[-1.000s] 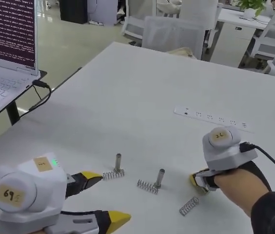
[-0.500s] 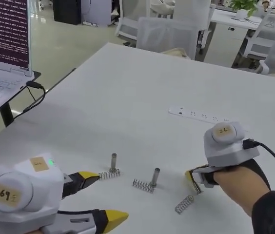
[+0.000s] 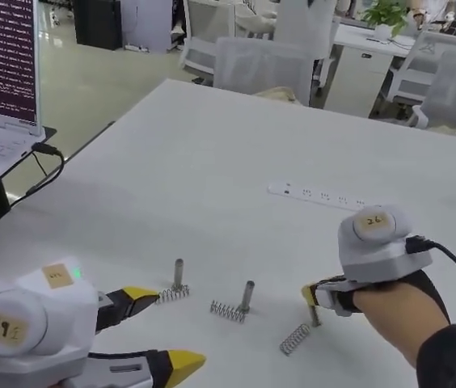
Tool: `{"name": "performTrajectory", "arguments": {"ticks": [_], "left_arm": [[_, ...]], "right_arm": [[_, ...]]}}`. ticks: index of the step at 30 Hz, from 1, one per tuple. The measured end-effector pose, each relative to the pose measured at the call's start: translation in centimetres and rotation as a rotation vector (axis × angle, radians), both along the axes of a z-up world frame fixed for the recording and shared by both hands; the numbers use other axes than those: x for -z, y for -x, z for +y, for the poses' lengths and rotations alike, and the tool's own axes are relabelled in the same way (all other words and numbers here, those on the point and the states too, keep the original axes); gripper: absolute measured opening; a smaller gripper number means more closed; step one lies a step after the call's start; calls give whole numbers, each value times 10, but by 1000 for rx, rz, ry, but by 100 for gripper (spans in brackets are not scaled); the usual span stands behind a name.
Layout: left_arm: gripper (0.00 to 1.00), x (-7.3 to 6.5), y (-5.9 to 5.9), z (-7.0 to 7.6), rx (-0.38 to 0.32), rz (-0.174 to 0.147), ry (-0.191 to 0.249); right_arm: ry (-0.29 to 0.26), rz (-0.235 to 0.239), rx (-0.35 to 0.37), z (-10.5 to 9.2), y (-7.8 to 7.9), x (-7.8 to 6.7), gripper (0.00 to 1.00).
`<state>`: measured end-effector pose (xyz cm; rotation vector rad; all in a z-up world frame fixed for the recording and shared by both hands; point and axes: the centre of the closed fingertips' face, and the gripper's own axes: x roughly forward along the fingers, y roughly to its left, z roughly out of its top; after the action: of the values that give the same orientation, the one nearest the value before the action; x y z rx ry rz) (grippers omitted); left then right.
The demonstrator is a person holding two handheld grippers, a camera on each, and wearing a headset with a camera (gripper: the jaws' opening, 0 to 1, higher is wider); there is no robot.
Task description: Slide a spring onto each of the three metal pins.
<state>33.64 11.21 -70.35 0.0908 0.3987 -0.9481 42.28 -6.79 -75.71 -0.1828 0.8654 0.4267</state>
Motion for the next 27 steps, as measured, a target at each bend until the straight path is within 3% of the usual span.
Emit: {"name": "performTrajectory", "arguments": {"ticks": [27], "left_arm": [[53,-1,7,-9,45,-8,-13]], "right_arm": [[-17,-31,46,-11,28,-9,6]]}}
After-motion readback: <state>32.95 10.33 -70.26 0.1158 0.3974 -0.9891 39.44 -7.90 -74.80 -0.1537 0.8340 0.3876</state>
